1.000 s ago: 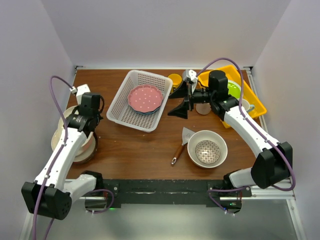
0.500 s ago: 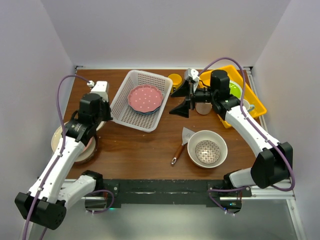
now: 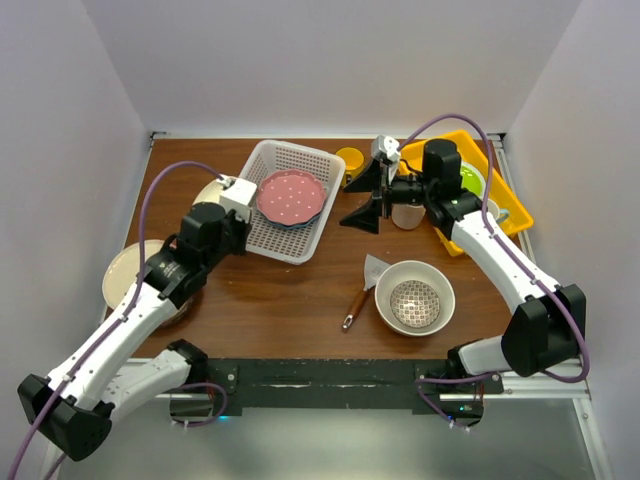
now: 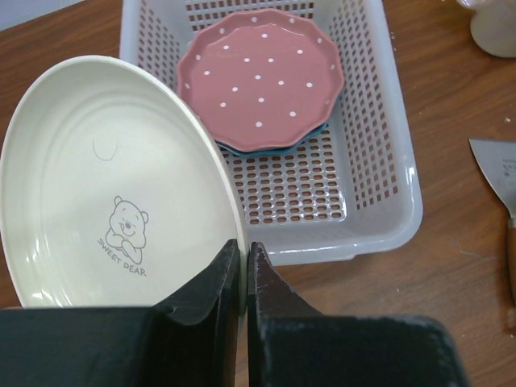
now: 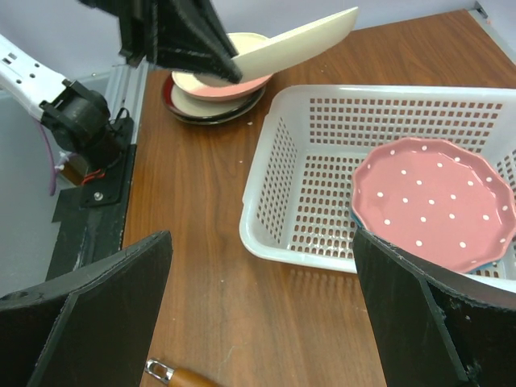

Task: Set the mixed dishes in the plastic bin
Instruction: Pick up the plate from the corner of the board.

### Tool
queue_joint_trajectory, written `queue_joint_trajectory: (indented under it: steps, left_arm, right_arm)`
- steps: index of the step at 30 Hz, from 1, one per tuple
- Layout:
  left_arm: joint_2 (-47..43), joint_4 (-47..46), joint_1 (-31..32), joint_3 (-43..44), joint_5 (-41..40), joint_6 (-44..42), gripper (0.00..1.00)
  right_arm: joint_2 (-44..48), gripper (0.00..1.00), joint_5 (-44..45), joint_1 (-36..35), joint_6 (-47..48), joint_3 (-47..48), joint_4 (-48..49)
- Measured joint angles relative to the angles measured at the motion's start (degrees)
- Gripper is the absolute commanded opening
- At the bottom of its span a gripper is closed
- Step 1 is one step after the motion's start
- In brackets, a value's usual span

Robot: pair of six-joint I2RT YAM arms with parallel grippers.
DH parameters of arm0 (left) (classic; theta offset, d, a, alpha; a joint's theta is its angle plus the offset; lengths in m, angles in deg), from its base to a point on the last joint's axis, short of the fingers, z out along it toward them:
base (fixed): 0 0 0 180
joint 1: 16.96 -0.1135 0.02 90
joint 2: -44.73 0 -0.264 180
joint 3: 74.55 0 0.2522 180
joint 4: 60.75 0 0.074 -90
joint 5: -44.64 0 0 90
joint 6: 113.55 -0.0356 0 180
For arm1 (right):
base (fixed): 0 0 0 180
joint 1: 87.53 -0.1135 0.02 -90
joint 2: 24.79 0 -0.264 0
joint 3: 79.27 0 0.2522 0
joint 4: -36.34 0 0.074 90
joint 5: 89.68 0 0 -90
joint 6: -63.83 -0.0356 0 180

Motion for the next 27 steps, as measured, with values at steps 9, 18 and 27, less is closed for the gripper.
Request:
queue_joint_trajectory:
  steps: [9, 18, 27]
  left_arm:
    - [-0.61, -4.85, 10.69, -3.76, -4.72, -2.45, 0.0]
    - [0.31, -9.51, 19.5, -5.77, -10.49, -5.57, 0.0]
    - [2.69, -14.84, 25.22, -7.15, -14.19, -8.94, 0.0]
  right_arm:
    - [-0.07, 0.98, 1.53, 0.92, -2.29, 0.0, 0.37]
    - [-0.17, 0.98, 2.38, 2.08, -9.2, -0.22, 3.76]
    - [-1.57, 0.98, 2.69, 2.16, -14.67, -0.24, 5.55]
